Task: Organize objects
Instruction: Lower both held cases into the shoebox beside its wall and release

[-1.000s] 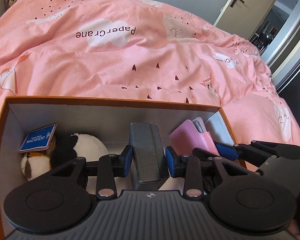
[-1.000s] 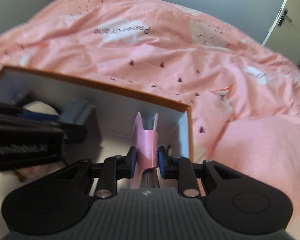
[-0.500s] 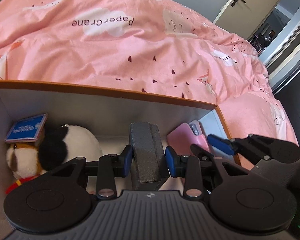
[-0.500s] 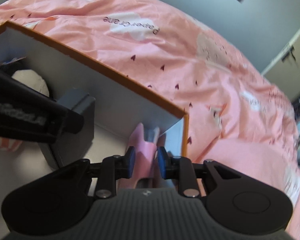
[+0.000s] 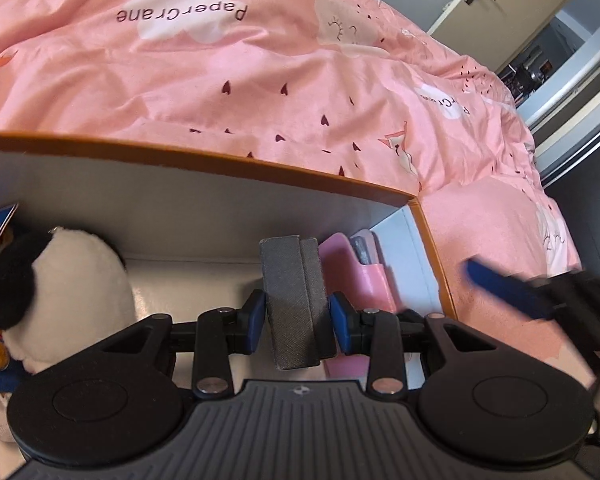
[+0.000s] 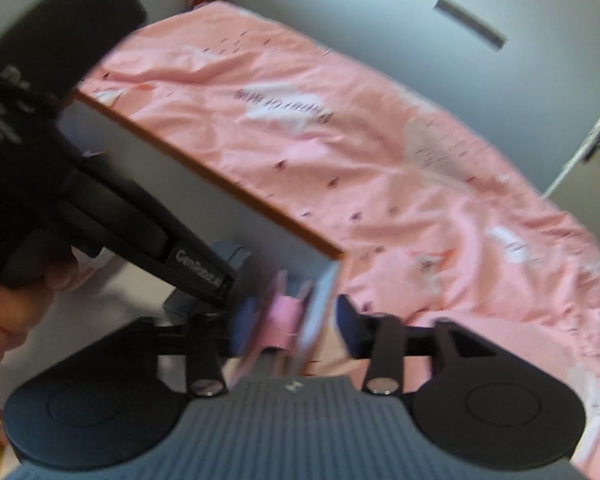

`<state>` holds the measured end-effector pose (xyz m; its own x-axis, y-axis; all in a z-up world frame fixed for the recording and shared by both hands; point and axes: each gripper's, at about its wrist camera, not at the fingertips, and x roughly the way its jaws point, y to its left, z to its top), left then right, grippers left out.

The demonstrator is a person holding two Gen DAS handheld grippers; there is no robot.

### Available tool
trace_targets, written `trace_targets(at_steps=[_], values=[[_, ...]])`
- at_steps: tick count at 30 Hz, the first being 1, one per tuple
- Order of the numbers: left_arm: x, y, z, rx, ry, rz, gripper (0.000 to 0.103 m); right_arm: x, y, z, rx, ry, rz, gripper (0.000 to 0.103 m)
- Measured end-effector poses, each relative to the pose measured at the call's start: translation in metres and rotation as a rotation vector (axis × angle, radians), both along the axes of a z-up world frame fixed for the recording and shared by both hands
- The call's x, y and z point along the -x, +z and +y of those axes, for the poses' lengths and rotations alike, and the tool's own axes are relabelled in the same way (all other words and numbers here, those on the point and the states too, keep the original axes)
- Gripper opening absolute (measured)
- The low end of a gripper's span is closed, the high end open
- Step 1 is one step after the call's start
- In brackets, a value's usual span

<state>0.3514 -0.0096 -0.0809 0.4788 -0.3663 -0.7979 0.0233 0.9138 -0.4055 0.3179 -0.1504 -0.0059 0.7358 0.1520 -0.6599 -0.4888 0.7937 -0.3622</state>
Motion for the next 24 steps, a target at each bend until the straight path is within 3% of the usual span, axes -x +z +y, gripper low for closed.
trace_targets(at_steps=[3, 8, 12, 17, 19, 24], values=[[-0.002, 0.0, -0.008, -0.011, -0.01, 0.0, 0.04, 0.002, 0.005, -0.012, -0.005, -0.023, 0.006, 0.055], [-0.005, 0.001, -0.019, -0.041, -0.026, -0.002, 0.041, -0.01, 0.0, -0.036, -0.126, -0.088, 0.169, 0.055], [-0.009, -0.002, -0.019, 0.03, -0.054, 0.029, 0.043, -0.015, -0.009, -0.042, -0.179, -0.122, 0.256, 0.055], [-0.006, -0.001, -0.02, 0.025, -0.071, 0.026, 0.044, -0.016, -0.019, -0.043, -0.193, -0.143, 0.305, 0.055], [-0.002, 0.003, -0.019, 0.022, -0.09, 0.013, 0.05, -0.016, -0.021, -0.044, -0.194, -0.146, 0.315, 0.055], [0.014, 0.02, -0.02, -0.046, -0.205, -0.03, 0.053, -0.015, -0.025, -0.046, -0.184, -0.154, 0.338, 0.055]])
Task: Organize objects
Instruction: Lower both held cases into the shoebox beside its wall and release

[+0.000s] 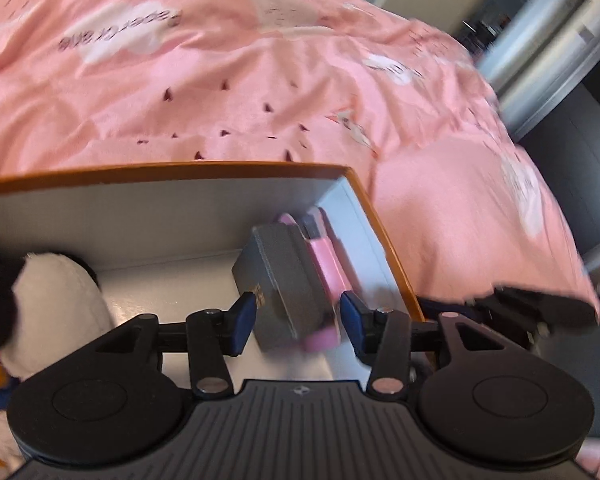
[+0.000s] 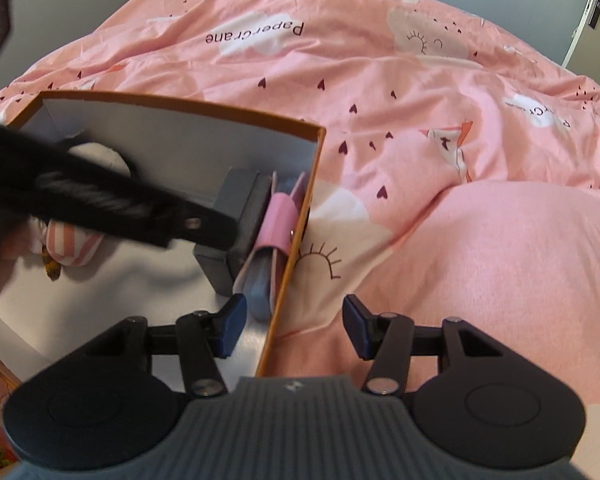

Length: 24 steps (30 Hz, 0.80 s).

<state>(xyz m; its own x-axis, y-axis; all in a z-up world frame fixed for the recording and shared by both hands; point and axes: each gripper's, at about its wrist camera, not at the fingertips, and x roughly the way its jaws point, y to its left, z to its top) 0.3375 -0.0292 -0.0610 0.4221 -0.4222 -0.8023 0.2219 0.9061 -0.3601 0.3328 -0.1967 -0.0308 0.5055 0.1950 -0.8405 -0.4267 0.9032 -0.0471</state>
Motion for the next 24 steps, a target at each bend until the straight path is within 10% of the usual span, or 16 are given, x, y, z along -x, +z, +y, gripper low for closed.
trace_targets(at_steps=[8, 24], values=[[0.019, -0.006, -0.018, -0.159, -0.153, -0.059, 0.024, -0.004, -0.01, 0.0, 0.005, -0.012, 0.028, 0.048], [0.007, -0.02, -0.016, -0.194, -0.123, -0.068, 0.018, -0.015, -0.02, 0.008, -0.039, -0.013, 0.046, 0.047]])
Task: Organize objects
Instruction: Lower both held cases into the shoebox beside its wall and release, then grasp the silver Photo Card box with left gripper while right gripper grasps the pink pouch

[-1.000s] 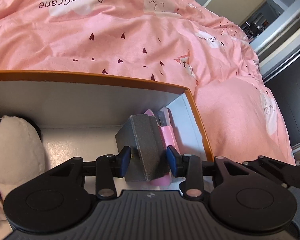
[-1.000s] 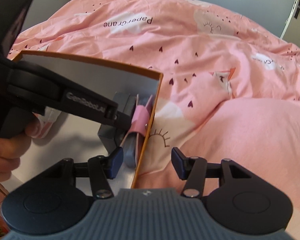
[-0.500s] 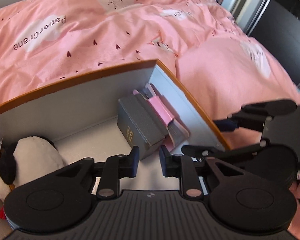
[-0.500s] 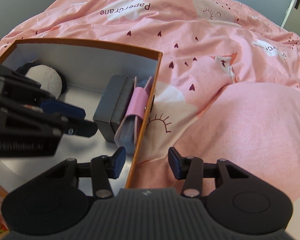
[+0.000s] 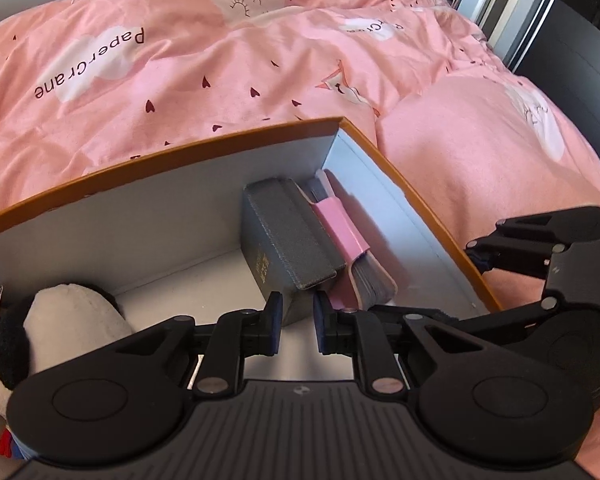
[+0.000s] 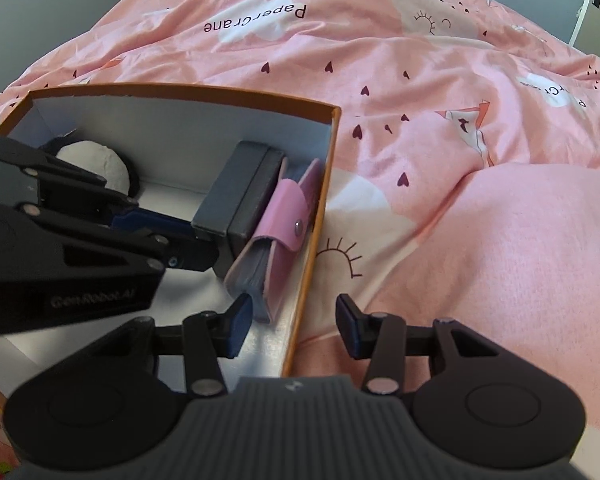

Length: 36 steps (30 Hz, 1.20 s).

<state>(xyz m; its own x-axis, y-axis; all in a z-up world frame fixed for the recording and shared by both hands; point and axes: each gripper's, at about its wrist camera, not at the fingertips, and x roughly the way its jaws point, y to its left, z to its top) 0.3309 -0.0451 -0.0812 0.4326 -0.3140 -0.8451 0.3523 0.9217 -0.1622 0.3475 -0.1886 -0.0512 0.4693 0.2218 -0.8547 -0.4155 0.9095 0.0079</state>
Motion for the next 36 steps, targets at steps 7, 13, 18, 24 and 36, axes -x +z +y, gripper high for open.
trace_targets(at_steps=[7, 13, 18, 24, 36], values=[[0.006, 0.003, 0.003, -0.002, 0.013, 0.04, 0.019, 0.006, 0.007, -0.002, 0.03, 0.0, -0.033, 0.048], [0.028, 0.025, 0.006, -0.01, 0.034, 0.012, 0.02, 0.011, 0.016, -0.006, 0.027, -0.023, -0.04, 0.048], [0.065, 0.06, 0.012, -0.008, 0.053, -0.071, 0.02, 0.036, 0.041, -0.014, -0.007, -0.04, -0.076, 0.048], [0.126, 0.098, 0.024, 0.027, 0.094, -0.099, 0.02, 0.105, 0.085, -0.029, -0.089, -0.078, -0.168, 0.048], [0.222, 0.066, 0.045, 0.095, 0.157, 0.118, 0.02, 0.246, 0.071, -0.037, -0.124, -0.16, -0.117, 0.048]])
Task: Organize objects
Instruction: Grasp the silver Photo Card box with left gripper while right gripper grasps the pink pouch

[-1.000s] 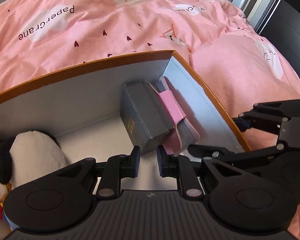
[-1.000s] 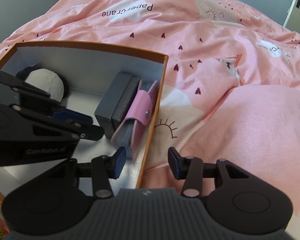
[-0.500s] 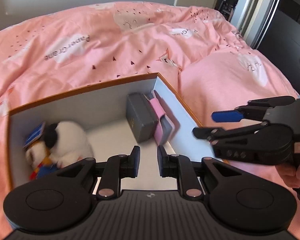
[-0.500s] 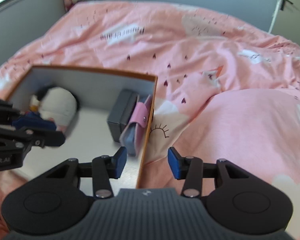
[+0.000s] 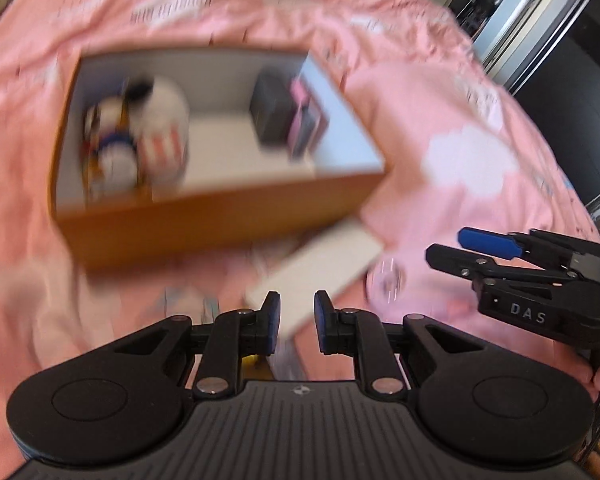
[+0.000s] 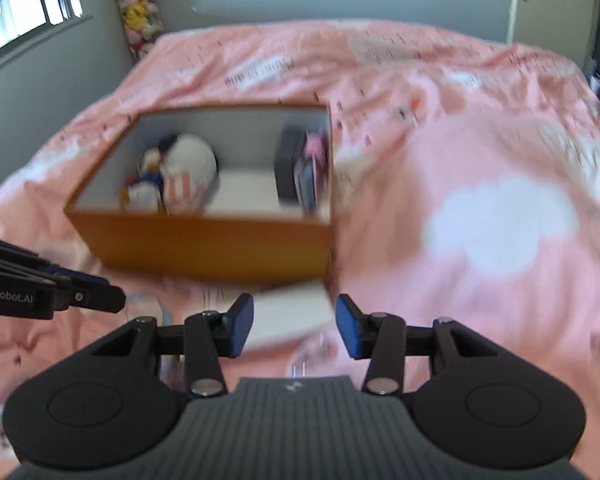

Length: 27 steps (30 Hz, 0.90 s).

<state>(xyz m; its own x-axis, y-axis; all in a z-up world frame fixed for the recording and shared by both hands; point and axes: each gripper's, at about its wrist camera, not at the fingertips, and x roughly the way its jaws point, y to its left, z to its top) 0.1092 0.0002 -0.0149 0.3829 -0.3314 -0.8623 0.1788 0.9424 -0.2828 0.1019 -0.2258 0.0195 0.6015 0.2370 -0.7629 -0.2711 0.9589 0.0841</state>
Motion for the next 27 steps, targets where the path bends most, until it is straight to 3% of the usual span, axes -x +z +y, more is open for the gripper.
trace_targets(at_steps=[4, 7, 11, 18, 21, 27], values=[[0.016, -0.028, -0.001, -0.028, 0.013, 0.068, 0.024, 0.022, -0.021, 0.005, 0.064, 0.03, 0.042, 0.048], [0.025, -0.039, -0.011, -0.081, -0.024, 0.056, 0.031, 0.03, -0.028, 0.009, 0.133, 0.072, 0.042, 0.047], [0.024, -0.051, -0.018, -0.059, -0.041, 0.083, 0.038, 0.032, -0.03, 0.009, 0.173, 0.089, 0.041, 0.047], [0.02, -0.071, -0.029, -0.106, -0.048, 0.105, 0.038, 0.028, -0.037, 0.016, 0.249, 0.16, 0.043, 0.046], [0.02, -0.072, -0.037, -0.119, -0.074, 0.096, 0.038, 0.028, -0.04, 0.026, 0.343, 0.252, 0.031, 0.046], [0.024, -0.072, -0.044, -0.125, -0.106, 0.081, 0.036, 0.028, -0.06, 0.046, 0.638, 0.458, 0.012, 0.046]])
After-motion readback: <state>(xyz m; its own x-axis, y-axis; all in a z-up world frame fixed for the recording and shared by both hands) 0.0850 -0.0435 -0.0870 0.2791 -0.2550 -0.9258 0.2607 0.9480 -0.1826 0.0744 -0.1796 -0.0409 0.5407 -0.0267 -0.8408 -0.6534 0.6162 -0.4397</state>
